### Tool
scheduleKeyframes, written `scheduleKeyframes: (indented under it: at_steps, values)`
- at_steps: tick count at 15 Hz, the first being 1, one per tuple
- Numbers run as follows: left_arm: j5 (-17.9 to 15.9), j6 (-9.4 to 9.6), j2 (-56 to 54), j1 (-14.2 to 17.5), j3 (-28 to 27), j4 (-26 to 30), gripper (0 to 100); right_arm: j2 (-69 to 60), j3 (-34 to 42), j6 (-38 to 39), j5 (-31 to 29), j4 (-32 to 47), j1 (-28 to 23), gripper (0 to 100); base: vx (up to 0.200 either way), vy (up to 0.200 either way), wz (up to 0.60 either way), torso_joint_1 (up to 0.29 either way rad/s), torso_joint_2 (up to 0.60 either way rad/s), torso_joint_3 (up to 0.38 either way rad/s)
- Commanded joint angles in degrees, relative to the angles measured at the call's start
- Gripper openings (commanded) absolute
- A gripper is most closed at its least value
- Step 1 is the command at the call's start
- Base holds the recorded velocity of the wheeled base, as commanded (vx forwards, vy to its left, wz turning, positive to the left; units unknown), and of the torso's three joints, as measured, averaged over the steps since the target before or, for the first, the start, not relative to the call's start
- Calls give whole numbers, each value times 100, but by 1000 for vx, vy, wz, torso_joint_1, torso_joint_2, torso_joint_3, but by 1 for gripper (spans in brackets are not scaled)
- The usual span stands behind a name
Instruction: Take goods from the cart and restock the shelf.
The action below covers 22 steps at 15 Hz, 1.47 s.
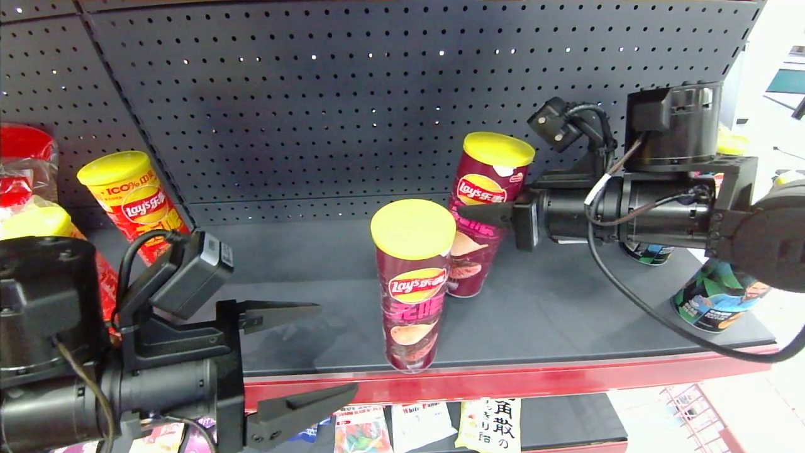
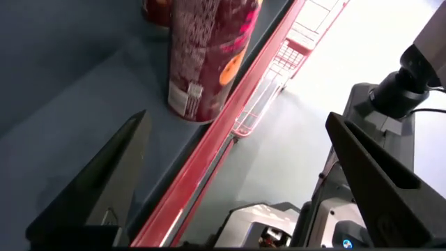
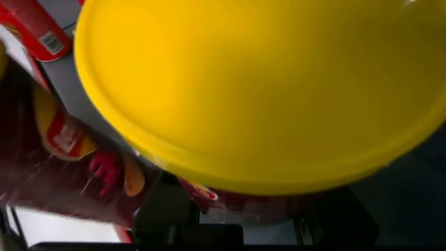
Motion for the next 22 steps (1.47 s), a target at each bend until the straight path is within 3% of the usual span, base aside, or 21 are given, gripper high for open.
scheduleKeyframes:
  at_steps: [1,3,11,22]
  values:
    - [-16,-3,-373,154,244,6,100,341,-272,-28,-8,-1,-7,0,0,0,0,0,0,0]
    - [-51,-3,-523,365,314,23,100,535,-554,-54,-16,-1,-95,0,0,0,0,0,0,0]
    - [-16,-3,-945,699,798,32,100,851,-852,-362,-25,-10,-209,0,0,0,0,0,0,0]
    - [2,-3,-936,708,806,32,100,1088,-949,-467,-43,-80,-183,0,0,0,0,0,0,0]
